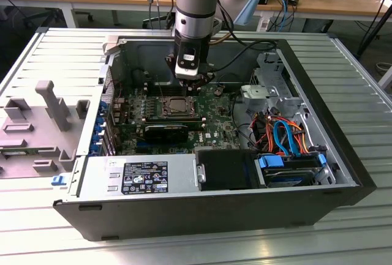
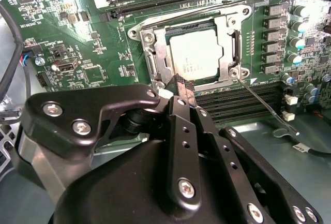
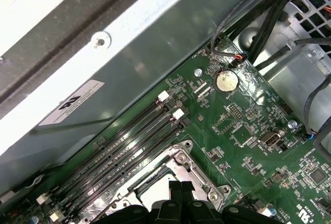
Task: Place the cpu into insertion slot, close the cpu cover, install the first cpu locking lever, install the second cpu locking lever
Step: 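Install the first cpu locking lever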
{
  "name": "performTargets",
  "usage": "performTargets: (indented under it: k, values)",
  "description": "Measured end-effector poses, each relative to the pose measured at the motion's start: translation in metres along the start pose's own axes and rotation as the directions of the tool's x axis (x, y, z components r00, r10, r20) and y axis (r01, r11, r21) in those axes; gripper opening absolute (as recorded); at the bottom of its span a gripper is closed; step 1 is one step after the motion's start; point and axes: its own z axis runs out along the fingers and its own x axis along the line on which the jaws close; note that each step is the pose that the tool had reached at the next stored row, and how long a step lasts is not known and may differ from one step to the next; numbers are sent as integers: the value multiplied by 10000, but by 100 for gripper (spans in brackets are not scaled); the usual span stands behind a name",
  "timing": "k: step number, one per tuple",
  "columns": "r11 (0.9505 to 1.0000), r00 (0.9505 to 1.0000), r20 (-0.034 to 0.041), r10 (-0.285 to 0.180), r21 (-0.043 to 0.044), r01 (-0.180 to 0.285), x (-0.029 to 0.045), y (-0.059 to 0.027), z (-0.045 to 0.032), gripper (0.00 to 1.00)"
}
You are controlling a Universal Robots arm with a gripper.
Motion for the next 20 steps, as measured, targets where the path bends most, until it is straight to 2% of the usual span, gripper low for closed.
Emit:
performTargets:
  k: [20]
  values:
    - [9996, 9996, -27, -264, -28, 264, 0, 0, 0, 11]
